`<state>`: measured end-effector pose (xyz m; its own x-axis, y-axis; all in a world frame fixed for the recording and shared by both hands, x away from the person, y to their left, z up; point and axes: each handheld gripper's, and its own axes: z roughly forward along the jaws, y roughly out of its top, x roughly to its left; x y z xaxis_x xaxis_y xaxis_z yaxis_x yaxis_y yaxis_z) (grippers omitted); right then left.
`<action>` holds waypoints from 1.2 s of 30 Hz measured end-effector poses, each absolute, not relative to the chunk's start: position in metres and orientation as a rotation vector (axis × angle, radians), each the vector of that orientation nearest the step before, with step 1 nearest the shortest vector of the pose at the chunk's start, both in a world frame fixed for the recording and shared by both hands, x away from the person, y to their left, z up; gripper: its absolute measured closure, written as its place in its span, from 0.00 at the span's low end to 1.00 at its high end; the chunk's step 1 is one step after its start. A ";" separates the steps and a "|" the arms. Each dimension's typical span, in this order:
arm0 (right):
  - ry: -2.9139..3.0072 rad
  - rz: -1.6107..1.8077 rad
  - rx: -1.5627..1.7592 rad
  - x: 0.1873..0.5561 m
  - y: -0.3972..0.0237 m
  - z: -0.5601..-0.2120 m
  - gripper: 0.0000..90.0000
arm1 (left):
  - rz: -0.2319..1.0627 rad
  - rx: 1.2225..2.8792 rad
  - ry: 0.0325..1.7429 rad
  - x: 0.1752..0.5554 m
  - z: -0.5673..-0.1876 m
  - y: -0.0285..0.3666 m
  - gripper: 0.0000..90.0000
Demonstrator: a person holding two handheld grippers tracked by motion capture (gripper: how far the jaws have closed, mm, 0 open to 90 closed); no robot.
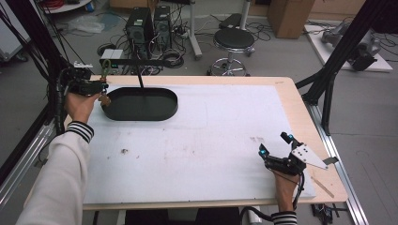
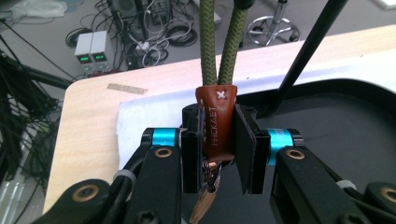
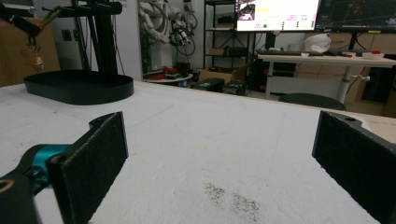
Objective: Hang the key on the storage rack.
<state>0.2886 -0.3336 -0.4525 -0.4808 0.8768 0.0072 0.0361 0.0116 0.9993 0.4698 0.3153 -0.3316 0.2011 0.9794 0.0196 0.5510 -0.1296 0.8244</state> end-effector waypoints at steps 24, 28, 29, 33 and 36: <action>1.607 1.549 0.962 0.288 -0.333 -0.452 0.03 | 0.697 1.777 1.364 0.480 -0.345 0.324 0.37; 1.604 1.549 0.954 0.288 -0.333 -0.452 0.03 | 0.616 1.749 1.368 0.478 -0.344 0.327 0.10; 1.604 1.549 0.954 0.288 -0.333 -0.452 0.03 | 0.613 1.738 1.332 0.474 -0.344 0.327 0.10; 1.603 1.549 0.957 0.288 -0.333 -0.453 0.03 | 0.586 1.647 1.164 0.457 -0.338 0.332 0.02; 1.603 1.549 0.957 0.288 -0.333 -0.452 0.03 | 0.577 1.621 1.070 0.441 -0.333 0.332 0.02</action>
<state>0.2884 -0.3335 -0.4524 -0.4819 0.8762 0.0085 0.0386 0.0115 0.9992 0.4414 0.3321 -0.3334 0.4819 0.8640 -0.1460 0.3527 -0.0387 0.9349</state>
